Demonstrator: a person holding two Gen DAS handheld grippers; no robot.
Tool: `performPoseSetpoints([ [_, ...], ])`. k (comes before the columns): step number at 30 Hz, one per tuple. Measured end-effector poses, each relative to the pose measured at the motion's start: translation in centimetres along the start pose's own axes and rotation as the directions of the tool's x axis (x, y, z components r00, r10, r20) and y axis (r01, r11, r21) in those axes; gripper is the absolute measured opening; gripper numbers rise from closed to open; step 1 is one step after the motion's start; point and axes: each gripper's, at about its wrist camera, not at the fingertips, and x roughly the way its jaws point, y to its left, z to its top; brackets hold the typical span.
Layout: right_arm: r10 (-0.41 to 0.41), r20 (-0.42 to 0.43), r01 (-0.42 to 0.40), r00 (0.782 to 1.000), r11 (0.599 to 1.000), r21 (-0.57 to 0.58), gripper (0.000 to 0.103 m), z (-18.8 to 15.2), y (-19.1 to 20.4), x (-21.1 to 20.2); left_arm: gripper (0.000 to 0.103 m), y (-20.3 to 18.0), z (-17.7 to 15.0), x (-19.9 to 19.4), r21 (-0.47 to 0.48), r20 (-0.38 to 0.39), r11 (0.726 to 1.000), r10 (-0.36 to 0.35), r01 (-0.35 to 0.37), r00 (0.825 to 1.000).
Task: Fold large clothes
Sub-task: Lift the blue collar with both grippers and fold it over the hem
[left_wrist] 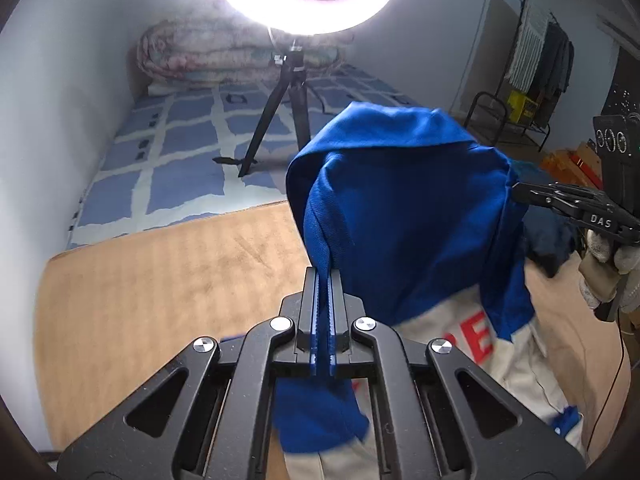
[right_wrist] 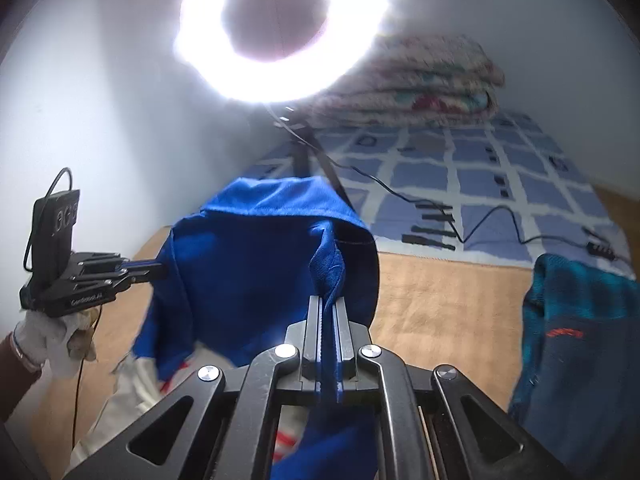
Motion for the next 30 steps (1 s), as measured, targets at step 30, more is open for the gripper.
performPoseSetpoints([
  [30,-0.038,0.007,0.039,0.999,0.957,-0.288,0.0,-18.1,18.4,-20.2,0.0,-7.9,-17.0,-26.0,-0.054,0.044,0.998,-0.031,0.033,0.999],
])
